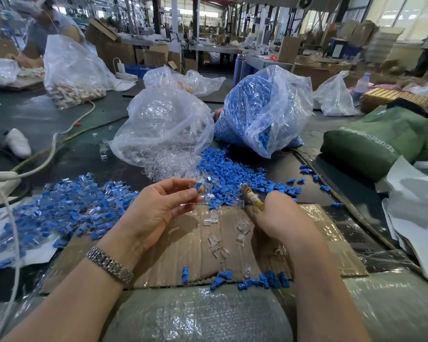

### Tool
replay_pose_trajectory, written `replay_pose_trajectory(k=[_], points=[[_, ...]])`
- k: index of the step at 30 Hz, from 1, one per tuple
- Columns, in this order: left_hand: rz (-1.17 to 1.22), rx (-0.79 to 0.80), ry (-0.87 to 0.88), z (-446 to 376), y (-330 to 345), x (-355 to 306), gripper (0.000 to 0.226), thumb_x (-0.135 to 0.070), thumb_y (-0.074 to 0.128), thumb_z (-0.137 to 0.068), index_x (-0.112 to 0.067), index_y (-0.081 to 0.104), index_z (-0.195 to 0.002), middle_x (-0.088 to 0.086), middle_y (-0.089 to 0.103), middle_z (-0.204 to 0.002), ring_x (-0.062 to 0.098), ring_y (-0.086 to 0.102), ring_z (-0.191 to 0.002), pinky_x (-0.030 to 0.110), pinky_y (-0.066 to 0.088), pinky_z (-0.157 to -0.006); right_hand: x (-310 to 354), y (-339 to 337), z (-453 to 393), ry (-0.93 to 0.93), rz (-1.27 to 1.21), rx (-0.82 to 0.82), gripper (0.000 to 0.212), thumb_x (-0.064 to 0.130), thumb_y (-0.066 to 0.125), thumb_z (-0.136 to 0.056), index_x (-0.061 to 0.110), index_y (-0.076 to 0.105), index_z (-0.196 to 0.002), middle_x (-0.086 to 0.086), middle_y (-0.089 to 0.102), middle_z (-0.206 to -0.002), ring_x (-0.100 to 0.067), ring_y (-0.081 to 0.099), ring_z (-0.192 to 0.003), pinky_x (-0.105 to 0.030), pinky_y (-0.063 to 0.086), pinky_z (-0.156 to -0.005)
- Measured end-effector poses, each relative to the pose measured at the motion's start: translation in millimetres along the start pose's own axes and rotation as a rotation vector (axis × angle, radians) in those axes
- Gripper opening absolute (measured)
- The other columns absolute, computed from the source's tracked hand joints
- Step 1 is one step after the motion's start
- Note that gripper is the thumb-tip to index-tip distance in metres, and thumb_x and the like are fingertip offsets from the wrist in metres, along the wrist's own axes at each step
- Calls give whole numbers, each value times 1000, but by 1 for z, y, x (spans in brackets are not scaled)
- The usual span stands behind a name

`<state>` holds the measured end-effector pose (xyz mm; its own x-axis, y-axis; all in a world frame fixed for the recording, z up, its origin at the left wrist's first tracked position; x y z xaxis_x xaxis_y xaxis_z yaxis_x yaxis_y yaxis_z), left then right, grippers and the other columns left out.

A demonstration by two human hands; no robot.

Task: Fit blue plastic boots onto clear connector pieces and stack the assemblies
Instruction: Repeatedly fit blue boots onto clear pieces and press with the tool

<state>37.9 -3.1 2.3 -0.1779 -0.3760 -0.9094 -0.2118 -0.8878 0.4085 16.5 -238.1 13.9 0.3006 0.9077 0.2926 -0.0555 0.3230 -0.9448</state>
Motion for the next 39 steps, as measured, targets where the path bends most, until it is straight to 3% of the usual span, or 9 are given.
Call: replay_pose_trajectory(k=[3, 7, 11, 15, 20, 25, 31, 35, 39], points=[[5, -8, 3, 1, 0, -1, 19, -2, 73, -72, -8, 81, -87, 21, 75, -105, 23, 73, -84, 28, 62, -72, 2, -7, 1, 29, -96, -32, 10, 16, 52, -96, 8, 47, -99, -12, 48, -105, -23, 50, -73, -34, 33, -56], [11, -35, 19, -2, -2, -3, 25, -2, 72, -73, -3, 77, -97, 20, 75, -106, 24, 73, -87, 27, 61, -71, 7, -21, 6, -43, -318, -80, 18, 21, 47, -104, 4, 51, -108, -13, 65, -96, -31, 63, -84, -47, 51, -72], [64, -51, 64, -3, -5, -5, 21, -3, 72, -75, -8, 79, -93, 17, 75, -111, 22, 74, -94, 27, 61, -75, 24, -21, 27, -244, -643, 271, 32, 28, 51, -106, -1, 65, -103, -11, 77, -86, -29, 74, -85, -48, 59, -89], [72, -58, 128, -2, -3, -7, 22, -5, 74, -73, -11, 78, -93, 14, 76, -109, 18, 73, -95, 24, 60, -75, 42, -11, 39, -406, -530, 464, 38, 33, 50, -106, 1, 68, -97, -6, 79, -89, -27, 75, -90, -48, 57, -93], [7, -41, 156, -1, 0, -7, 20, -6, 73, -73, -15, 80, -89, 6, 77, -96, 13, 72, -86, 22, 59, -72, 52, -9, 43, -458, -528, 478, 35, 34, 50, -106, 7, 66, -91, -7, 79, -89, -31, 74, -94, -52, 53, -94], [-168, -57, 240, 3, 2, -9, 26, -16, 78, -71, -13, 78, -97, 12, 77, -104, 15, 70, -88, 23, 58, -78, 53, -8, 42, -455, -504, 465, 33, 34, 50, -106, 9, 64, -90, -8, 78, -90, -27, 75, -91, -47, 55, -90], [-298, -113, 319, 4, 5, -10, 29, -16, 75, -75, -5, 75, -102, 10, 78, -102, 21, 73, -97, 27, 60, -85, 60, -2, 40, -470, -450, 381, 32, 38, 48, -107, 14, 52, -87, -7, 67, -79, -23, 65, -71, -50, 55, -82], [-344, -105, 368, 6, 7, -13, 28, -17, 73, -75, -7, 75, -101, 5, 79, -98, 13, 74, -92, 17, 57, -78, 59, 0, 39, -450, -489, 380, 32, 37, 48, -107, 15, 49, -84, -7, 60, -74, -21, 60, -61, -43, 52, -67], [-387, -98, 381, 6, 6, -13, 26, -15, 73, -77, -5, 74, -102, 3, 79, -98, 10, 75, -91, 14, 55, -76, 58, 3, 37, -464, -483, 389, 42, 43, 48, -106, 5, 55, -90, -11, 70, -78, -31, 69, -68, -52, 57, -80]])
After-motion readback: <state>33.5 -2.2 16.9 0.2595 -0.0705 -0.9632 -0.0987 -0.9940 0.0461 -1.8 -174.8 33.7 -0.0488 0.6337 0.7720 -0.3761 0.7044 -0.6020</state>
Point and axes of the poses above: each hand's wrist, its own z-axis away from the middle knuckle, its own y-axis out of the palm, x = y × z, the point moved 4 cm from there along -z, towards the middle knuckle
